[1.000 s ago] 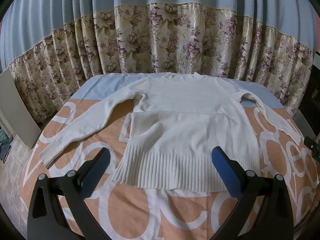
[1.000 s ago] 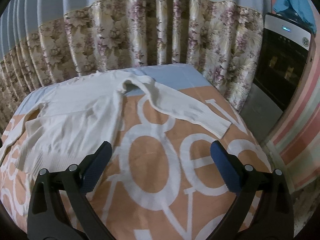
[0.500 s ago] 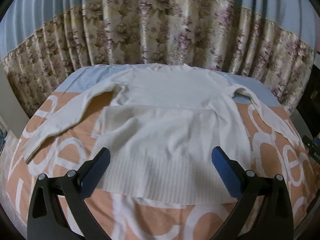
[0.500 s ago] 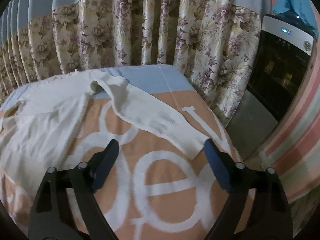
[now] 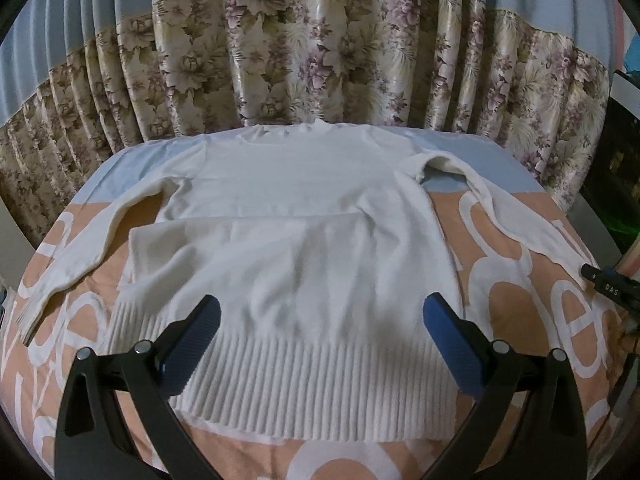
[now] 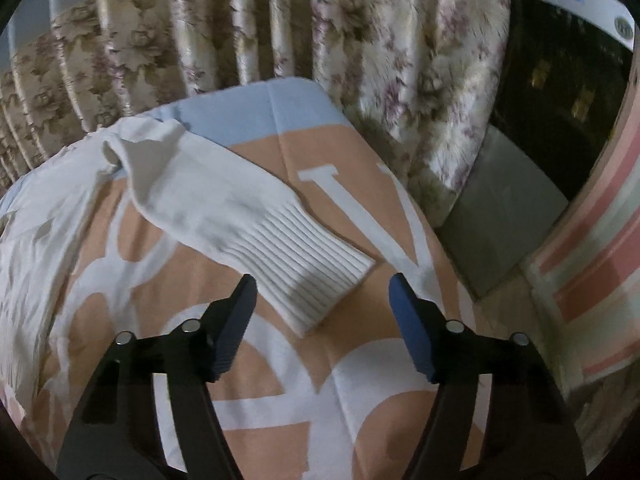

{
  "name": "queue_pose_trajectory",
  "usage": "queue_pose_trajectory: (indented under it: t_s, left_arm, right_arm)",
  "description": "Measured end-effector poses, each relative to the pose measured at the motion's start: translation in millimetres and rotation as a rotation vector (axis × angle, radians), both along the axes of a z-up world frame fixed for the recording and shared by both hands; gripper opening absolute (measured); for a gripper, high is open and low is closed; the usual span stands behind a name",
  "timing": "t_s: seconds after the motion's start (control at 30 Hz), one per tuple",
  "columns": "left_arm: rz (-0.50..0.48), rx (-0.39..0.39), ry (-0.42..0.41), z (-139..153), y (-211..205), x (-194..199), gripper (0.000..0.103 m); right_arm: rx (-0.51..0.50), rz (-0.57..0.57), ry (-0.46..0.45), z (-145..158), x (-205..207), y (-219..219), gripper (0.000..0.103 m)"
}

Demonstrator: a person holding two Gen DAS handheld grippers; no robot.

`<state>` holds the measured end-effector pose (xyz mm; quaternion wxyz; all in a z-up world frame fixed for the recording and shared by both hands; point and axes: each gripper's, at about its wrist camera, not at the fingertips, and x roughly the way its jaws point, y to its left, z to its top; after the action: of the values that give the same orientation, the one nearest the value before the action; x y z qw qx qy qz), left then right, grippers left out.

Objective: Fold small clothes
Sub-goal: 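Reach the right tool to the ribbed sleeve cuff and close on it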

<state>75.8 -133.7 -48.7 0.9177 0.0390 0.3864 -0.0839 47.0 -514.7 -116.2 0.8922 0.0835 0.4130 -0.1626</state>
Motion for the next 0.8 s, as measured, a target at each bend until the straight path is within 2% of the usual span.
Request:
queue_pose_trajectory:
  t_s: [0.2, 0.3, 0.4, 0.47, 0.57, 0.8]
  left_arm:
    - [-0.002, 0.004, 0.009, -5.2, -2.9, 4.5, 0.101]
    - [0.001, 0.002, 0.018, -9.1, -2.4, 7.4, 0.101]
    - [0.005, -0.002, 0.022, -11.4, -0.6, 9.9, 0.101]
    - [0.006, -0.006, 0.024, -11.9, 0.2, 11.2, 0.101]
    - [0.001, 0.0, 0.015, -11.3, -0.1, 12.3, 0.101]
    - [0.001, -0.001, 0.001, -9.0, 7.4, 20.2, 0.101]
  right_arm:
    - [0.072, -0.024, 0.033, -17.9, 8.3, -8.3, 0.065]
    - [0.105, -0.026, 0.024, -20.5, 12.7, -8.5, 0.057]
    - [0.123, -0.016, 0.018, -19.3, 20.0, -4.2, 0.042]
    - [0.131, -0.01, 0.018, -18.5, 24.3, -1.5, 0.027]
    - [0.118, -0.006, 0.018, -14.2, 28.3, 3.5, 0.019]
    - [0.106, 0.025, -0.048, 14.2, 33.4, 21.7, 0.015]
